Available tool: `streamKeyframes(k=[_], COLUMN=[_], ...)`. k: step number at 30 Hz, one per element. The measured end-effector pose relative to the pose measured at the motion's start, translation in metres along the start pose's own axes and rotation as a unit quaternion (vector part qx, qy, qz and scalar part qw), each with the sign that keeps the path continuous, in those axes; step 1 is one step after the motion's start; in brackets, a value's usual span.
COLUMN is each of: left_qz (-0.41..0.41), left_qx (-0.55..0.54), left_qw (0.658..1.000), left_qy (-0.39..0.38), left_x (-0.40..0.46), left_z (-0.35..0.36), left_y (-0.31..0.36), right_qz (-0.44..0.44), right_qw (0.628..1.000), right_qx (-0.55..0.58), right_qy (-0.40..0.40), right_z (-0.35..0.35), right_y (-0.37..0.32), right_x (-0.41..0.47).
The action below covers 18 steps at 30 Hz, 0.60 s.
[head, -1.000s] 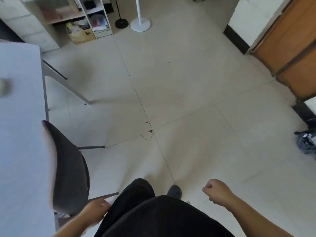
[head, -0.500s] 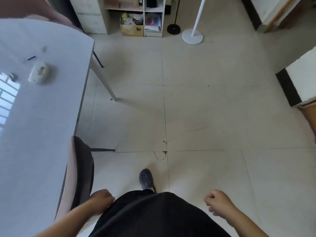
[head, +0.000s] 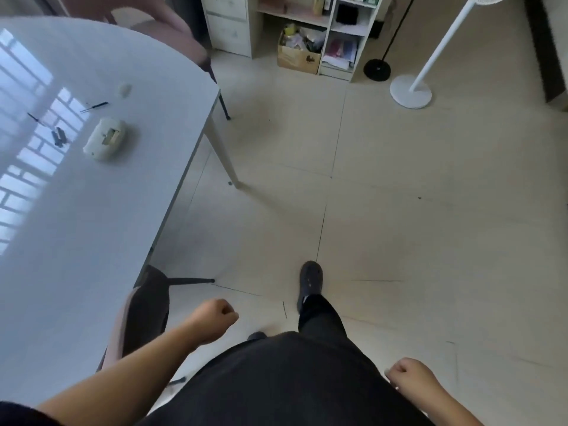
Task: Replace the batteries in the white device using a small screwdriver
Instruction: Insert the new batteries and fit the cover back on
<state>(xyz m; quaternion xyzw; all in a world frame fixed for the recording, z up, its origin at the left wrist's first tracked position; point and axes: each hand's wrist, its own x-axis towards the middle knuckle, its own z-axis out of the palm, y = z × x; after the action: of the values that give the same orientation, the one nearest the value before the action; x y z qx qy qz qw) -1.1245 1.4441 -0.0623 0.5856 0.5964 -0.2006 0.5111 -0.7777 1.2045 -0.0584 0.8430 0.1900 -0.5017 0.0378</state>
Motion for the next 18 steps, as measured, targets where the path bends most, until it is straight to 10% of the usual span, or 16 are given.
streamKeyframes(k=[18], left_qz=[-0.17], left_qx=[-0.298], left_qw=[0.932], left_qy=[0.118], left_x=[0.027], left_z=[-0.04], left_y=[0.072], right_qz=[-0.244], right_qw=[0.929], right_qx=[-0.271], right_qy=[-0.066], right_z=[-0.198], right_y=[-0.371], right_x=[0.146])
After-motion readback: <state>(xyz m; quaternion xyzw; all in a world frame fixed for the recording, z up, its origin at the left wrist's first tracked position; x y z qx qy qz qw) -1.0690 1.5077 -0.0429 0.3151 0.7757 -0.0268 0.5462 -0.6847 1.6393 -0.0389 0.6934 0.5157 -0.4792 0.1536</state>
